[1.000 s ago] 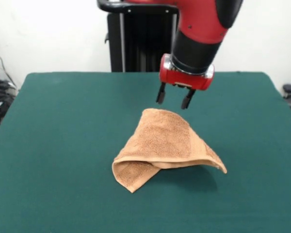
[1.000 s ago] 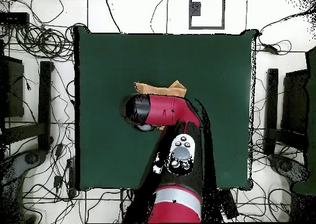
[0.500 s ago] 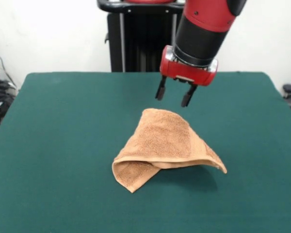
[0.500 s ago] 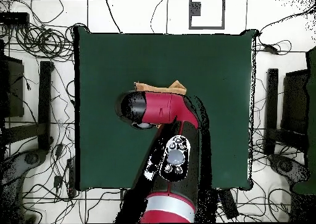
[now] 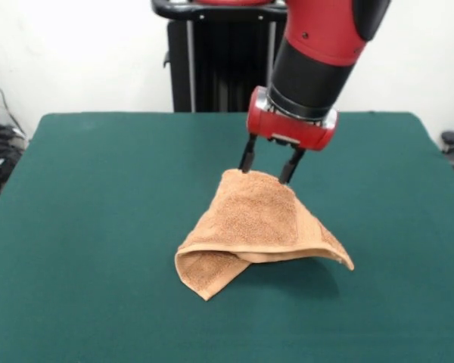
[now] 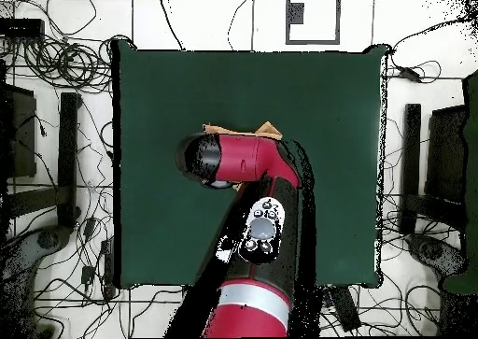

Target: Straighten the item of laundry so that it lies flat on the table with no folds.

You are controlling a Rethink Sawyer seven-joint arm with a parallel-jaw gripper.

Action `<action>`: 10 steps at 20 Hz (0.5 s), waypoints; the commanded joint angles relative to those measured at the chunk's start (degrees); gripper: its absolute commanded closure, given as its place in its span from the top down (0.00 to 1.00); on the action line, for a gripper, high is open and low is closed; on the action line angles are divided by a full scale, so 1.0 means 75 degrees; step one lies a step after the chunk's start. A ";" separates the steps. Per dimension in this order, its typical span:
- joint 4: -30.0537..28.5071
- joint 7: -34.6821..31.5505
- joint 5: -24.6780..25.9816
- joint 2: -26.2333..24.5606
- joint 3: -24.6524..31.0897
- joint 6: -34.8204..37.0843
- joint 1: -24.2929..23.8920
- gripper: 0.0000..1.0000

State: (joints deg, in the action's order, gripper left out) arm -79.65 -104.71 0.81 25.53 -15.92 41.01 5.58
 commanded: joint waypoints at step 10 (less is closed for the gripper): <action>0.0868 -0.2699 -0.0702 -0.1225 -0.0101 -0.0490 0.0782 1.00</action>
State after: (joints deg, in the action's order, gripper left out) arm -76.67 -104.71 -0.43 20.36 -17.42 39.05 8.55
